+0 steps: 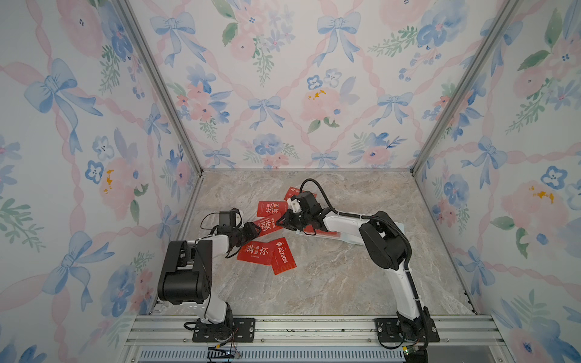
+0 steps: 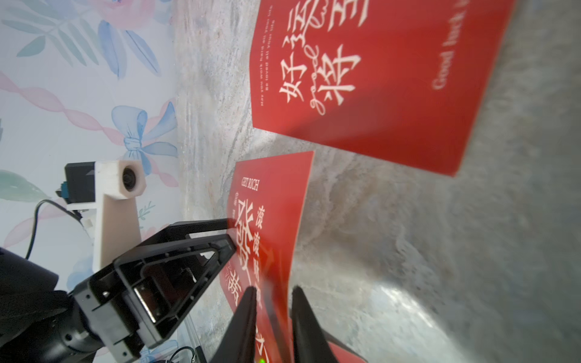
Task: Place the photos into the photo albums
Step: Pick up the photo at the center of the board.
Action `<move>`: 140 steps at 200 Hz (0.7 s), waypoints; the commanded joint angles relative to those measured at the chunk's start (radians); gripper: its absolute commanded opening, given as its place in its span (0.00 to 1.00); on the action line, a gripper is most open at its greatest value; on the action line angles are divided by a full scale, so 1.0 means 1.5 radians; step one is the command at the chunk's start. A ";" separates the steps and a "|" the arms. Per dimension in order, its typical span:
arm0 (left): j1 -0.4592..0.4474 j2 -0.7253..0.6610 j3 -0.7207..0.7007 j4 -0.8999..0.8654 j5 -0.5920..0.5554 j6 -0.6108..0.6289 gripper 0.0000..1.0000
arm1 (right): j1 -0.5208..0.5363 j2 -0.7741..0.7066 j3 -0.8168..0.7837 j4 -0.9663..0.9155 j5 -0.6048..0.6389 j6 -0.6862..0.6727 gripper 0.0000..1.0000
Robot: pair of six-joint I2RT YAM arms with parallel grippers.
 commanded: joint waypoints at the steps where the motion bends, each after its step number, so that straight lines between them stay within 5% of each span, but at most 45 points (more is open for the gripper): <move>1: -0.005 -0.014 -0.012 -0.024 0.002 -0.004 0.49 | 0.004 0.009 -0.005 0.045 -0.029 0.026 0.22; 37: -0.006 -0.021 -0.015 -0.024 0.008 -0.006 0.49 | -0.001 -0.012 -0.023 0.038 -0.029 0.018 0.19; 78: -0.007 -0.048 -0.022 -0.024 0.015 -0.011 0.49 | -0.001 -0.035 -0.033 0.001 -0.025 -0.014 0.00; 140: -0.004 -0.129 -0.046 -0.024 0.030 -0.028 0.50 | -0.001 -0.086 -0.081 -0.034 -0.014 -0.057 0.00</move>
